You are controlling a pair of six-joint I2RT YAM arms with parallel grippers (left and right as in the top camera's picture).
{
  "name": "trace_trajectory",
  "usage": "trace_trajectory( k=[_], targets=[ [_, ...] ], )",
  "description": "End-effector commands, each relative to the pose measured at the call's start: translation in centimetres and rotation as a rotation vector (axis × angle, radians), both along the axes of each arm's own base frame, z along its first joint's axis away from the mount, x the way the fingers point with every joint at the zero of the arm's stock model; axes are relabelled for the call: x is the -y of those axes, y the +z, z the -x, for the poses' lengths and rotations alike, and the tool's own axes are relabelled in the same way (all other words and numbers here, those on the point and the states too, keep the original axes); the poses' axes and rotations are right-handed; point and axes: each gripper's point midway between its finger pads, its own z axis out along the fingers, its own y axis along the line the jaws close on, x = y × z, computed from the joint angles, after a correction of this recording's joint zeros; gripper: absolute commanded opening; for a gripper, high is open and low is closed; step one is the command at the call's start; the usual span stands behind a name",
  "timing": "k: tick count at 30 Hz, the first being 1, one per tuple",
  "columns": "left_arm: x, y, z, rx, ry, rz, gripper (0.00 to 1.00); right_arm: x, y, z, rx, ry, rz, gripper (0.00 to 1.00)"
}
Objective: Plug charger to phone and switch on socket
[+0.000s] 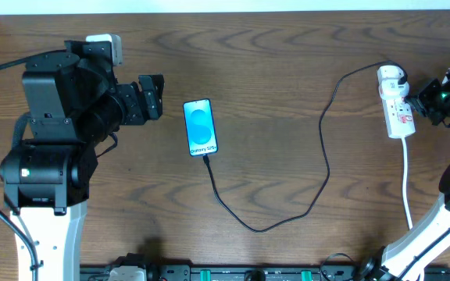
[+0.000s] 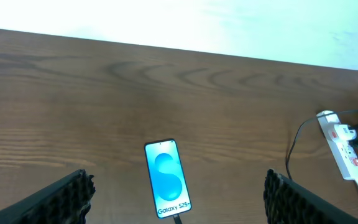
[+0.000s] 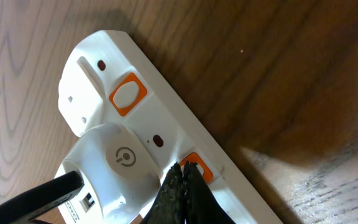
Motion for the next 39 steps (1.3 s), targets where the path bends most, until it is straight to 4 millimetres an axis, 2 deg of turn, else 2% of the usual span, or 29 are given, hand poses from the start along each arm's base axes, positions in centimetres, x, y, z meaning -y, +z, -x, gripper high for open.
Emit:
trace_trajectory(
  k=[1, 15, 33, 39],
  targets=[
    [-0.2, -0.2, -0.1, -0.008, 0.014, 0.003, 0.89, -1.3, -0.3, -0.4, -0.012, 0.024, -0.007, 0.01],
    [-0.2, -0.2, -0.1, -0.007, 0.013, 0.003, 0.89, -4.0, -1.1, 0.0, -0.076, 0.073, 0.011, 0.01],
    [-0.2, -0.2, -0.1, -0.008, 0.014, 0.003, 0.89, -5.6, -2.6, 1.3, -0.15, 0.091, -0.019, 0.01],
    [-0.2, -0.2, -0.1, -0.008, 0.014, 0.003, 0.89, -4.9, -2.7, 0.9, -0.142, 0.065, 0.002, 0.01]
  ],
)
